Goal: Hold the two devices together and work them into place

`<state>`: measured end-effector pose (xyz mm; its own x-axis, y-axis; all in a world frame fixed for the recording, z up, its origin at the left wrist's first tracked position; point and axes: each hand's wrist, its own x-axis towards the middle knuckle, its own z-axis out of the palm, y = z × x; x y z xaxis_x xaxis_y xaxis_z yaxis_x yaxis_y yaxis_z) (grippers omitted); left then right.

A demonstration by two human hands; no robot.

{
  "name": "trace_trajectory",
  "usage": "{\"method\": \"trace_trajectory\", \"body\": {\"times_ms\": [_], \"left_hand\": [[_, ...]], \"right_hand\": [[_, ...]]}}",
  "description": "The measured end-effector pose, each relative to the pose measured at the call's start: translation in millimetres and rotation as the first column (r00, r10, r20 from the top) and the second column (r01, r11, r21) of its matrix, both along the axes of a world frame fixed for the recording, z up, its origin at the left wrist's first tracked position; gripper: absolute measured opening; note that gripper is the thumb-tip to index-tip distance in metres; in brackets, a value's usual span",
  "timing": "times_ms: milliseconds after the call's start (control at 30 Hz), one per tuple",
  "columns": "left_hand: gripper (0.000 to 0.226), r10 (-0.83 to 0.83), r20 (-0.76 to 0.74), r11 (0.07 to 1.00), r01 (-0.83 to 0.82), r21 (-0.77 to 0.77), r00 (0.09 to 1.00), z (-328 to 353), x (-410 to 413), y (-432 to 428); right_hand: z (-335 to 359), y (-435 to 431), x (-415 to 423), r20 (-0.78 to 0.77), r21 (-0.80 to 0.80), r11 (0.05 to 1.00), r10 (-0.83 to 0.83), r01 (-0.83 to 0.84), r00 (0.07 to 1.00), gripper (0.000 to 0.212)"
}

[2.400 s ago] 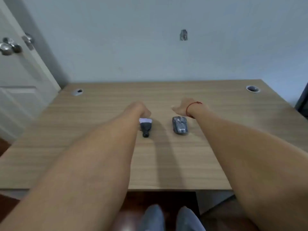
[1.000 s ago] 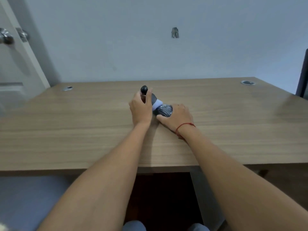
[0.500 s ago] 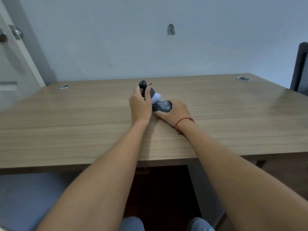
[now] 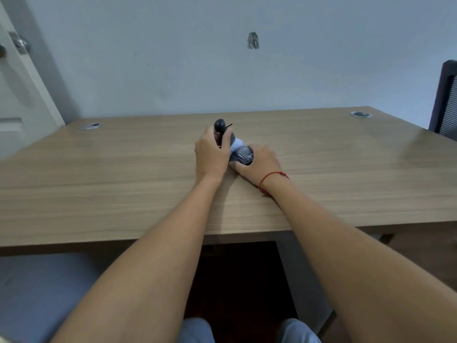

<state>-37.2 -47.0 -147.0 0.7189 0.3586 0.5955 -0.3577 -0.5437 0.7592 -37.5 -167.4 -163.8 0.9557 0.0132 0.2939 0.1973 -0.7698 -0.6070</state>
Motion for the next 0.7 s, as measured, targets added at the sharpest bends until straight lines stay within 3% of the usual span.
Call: {"method": "trace_trajectory", "body": {"times_ms": [100,167,300,400,533,633,700], "left_hand": [[0.024,0.147,-0.127,0.97,-0.119,0.211,0.981,-5.6,4.6,2.9],[0.025,0.164,-0.124,0.953,-0.125,0.275,0.979,-6.8,4.9,4.2],[0.03,0.038,0.036,0.999,-0.039,0.004,0.999,0.0,-2.4,3.8],[0.029,-0.008,0.009,0.999,0.007,0.038,1.0,-0.5,-2.5,2.0],[0.03,0.154,-0.141,0.98,-0.133,0.145,0.978,-4.6,5.5,9.7],[0.028,0.152,-0.093,0.975,-0.134,0.178,0.984,-5.1,4.4,7.5],[0.027,0.077,-0.004,0.995,-0.077,0.061,0.997,-2.2,0.7,5.0]], "right_hand": [[-0.7,0.3,-0.4,0.01,-0.012,1.0,-0.001,0.001,1.0,0.048],[-0.8,-0.4,-0.5,0.019,-0.002,1.0,-0.007,0.007,1.0,0.049],[-1.2,-1.2,0.1,0.02,-0.003,1.0,-0.009,0.009,1.0,0.049],[-1.6,-0.3,0.9,0.014,0.0,1.0,-0.013,0.013,1.0,0.046],[-0.4,-0.6,-1.2,0.018,-0.003,1.0,-0.011,0.011,1.0,0.049],[0.1,-1.8,-3.2,-0.022,0.058,0.998,0.01,-0.009,1.0,0.05],[-0.1,-1.6,-4.6,-0.046,0.083,0.996,0.024,-0.02,0.999,0.048]]}}
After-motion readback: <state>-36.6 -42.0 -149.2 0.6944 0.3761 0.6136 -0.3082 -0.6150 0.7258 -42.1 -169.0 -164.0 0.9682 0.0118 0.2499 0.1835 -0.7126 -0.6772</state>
